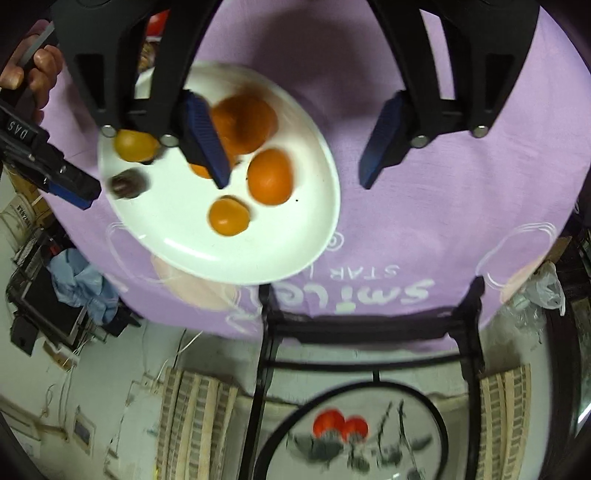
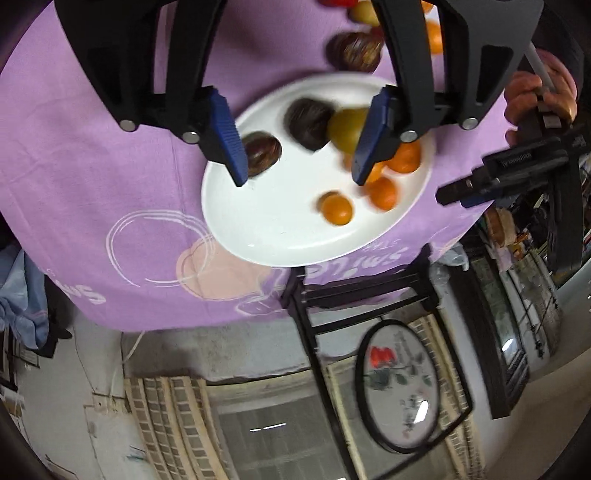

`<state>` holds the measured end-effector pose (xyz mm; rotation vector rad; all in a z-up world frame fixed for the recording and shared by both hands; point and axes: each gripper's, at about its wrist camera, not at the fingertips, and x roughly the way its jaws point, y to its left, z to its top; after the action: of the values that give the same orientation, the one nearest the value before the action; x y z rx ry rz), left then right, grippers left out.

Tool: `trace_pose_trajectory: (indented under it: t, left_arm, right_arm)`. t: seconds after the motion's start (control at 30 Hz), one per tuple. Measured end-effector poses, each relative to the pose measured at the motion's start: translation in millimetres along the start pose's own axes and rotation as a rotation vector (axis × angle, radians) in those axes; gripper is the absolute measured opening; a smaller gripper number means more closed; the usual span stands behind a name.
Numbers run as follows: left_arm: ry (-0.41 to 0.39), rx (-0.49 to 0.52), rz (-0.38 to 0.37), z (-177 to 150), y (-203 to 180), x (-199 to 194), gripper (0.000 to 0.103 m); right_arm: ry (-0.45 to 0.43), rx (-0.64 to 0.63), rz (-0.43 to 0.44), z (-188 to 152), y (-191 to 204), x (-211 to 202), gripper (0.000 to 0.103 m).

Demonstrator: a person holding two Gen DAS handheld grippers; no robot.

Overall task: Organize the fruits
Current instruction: 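Place the orange and passion fruit on the white plate with both tools, then grasp a red tomato with the right tool while the left tool grasps an orange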

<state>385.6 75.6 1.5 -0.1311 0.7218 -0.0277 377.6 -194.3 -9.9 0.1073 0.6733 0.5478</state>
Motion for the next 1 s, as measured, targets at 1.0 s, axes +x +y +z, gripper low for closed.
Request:
trace_pose_trajectory:
  t: [1.0]
  left_arm:
    - [0.008, 0.110, 0.003, -105, 2, -80, 0.094]
  right_arm:
    - [0.324, -0.300, 0.125, -125, 65, -47, 0.045]
